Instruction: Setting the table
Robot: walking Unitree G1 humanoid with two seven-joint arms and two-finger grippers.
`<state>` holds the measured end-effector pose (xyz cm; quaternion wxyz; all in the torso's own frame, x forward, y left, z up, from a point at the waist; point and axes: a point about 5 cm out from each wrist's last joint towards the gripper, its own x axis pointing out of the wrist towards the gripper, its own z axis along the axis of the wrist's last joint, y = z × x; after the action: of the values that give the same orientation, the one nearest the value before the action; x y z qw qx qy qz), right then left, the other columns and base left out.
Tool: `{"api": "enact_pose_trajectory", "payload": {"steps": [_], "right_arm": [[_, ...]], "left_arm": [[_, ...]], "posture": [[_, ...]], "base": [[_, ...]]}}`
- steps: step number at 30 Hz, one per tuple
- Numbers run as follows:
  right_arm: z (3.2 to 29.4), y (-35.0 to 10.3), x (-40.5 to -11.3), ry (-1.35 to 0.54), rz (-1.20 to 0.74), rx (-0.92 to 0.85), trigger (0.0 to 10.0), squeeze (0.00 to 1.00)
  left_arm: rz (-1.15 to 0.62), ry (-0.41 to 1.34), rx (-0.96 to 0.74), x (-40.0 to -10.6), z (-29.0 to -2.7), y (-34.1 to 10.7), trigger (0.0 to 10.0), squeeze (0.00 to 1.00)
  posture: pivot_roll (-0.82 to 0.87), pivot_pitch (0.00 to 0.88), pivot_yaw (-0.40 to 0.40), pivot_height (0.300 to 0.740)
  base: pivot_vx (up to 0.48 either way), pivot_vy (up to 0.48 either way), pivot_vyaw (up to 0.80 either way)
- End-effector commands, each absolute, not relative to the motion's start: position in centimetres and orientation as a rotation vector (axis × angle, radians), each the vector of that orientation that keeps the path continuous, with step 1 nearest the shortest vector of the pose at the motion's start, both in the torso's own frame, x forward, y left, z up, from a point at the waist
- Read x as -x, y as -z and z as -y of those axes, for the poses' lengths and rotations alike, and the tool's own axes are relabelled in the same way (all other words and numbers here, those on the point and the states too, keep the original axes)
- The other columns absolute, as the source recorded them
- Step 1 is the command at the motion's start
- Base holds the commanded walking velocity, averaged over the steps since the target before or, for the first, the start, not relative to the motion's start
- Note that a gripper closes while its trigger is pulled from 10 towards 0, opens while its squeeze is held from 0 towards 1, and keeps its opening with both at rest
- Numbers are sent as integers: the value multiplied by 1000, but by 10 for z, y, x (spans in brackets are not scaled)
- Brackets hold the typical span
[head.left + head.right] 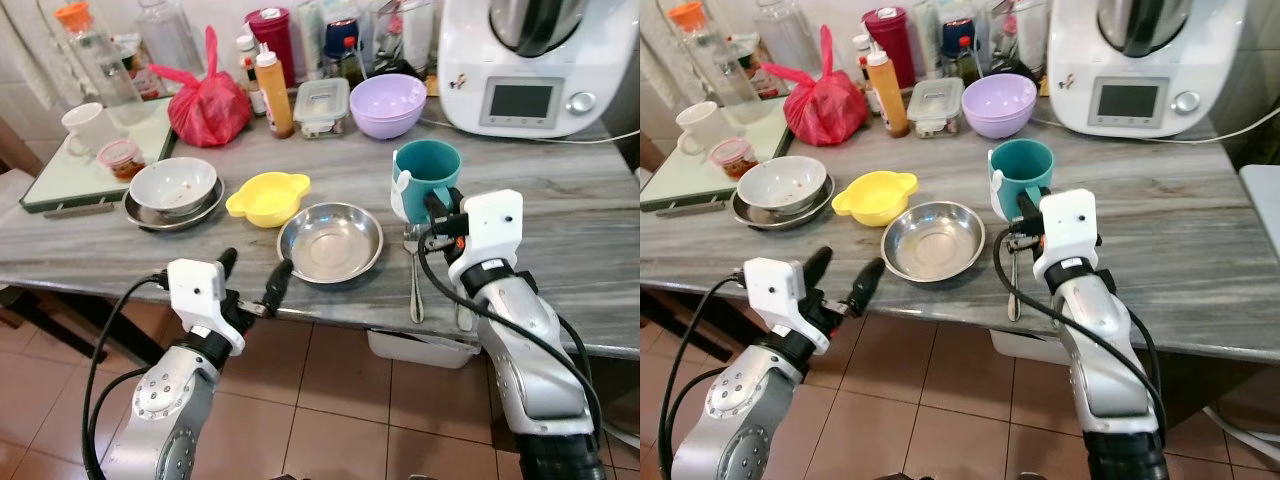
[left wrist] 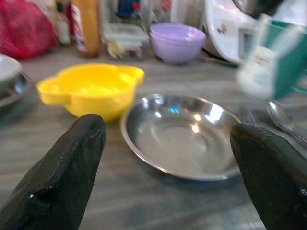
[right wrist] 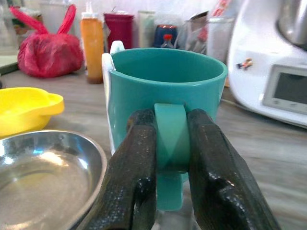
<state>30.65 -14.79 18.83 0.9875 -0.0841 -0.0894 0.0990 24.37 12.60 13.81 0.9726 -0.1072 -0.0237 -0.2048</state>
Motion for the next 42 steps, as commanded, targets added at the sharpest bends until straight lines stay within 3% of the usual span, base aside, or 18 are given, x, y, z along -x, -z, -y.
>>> {"api": "enact_pose_trajectory", "payload": {"steps": [1,7,29,42], "right_arm": [[142,-193,-310,-234,203,159,10000,0],[137,-199,-322,-274,222,160,10000,0],[127,-191,-353,-272,225,148,10000,0],[123,-181,-357,-284,209,152,10000,0]], "left_arm": [[48,434,213,-241,-127,-141,10000,0],[15,533,228,-236,-124,-142,10000,0],[-5,611,272,-231,-117,-150,10000,0],[-31,664,286,-225,-113,-149,10000,0]], "posture": [[-94,156,132,740],[-92,161,127,740],[-68,171,134,740],[-60,171,135,740]], "base": [[0,0,0],[0,0,0],[0,0,0],[0,0,0]]}}
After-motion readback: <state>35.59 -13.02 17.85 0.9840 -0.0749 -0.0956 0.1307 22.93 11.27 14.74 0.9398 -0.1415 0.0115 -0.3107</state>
